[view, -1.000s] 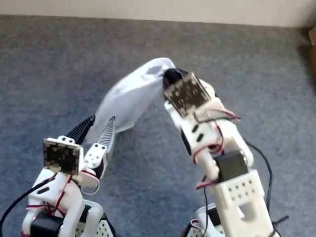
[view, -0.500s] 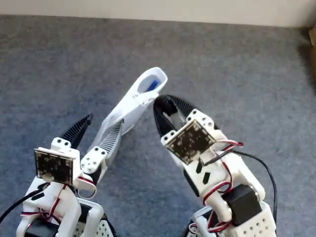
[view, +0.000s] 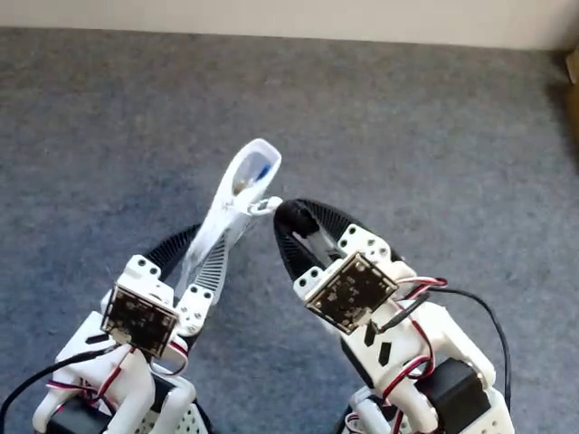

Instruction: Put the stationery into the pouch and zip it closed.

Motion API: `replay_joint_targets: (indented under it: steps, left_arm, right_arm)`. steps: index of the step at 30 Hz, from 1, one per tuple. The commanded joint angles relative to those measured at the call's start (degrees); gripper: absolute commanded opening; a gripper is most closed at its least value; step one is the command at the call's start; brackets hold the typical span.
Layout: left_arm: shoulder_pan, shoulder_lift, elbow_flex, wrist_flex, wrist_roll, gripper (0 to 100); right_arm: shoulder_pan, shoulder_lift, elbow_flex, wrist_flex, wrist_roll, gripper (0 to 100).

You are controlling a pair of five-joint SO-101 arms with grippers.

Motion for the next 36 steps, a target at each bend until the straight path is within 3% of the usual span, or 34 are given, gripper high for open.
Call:
replay_joint_targets:
  steps: [1,16,21,36]
  left_arm:
    - [2.8,-0.3,-0.7,2.5,-0.6,1]
    - [3.5,-0.5,-0.5,7.9,-3.3,0]
    - [3.6,-0.6,-0.5,8.6,-3.4,0]
    - [3.6,-0.6,-0.8,9.5,-4.5,0]
  right_arm:
    - [0.7,-0.8,-0.6,-4.7,0.6,0.4]
    - [14.6,-0.7,19.9,-36.8,0.7,0.4]
    - [16.8,-0.7,24.3,-40.8,5.0,0.4]
    - [31.9,-0.7,27.1,-43.9,5.1,0.4]
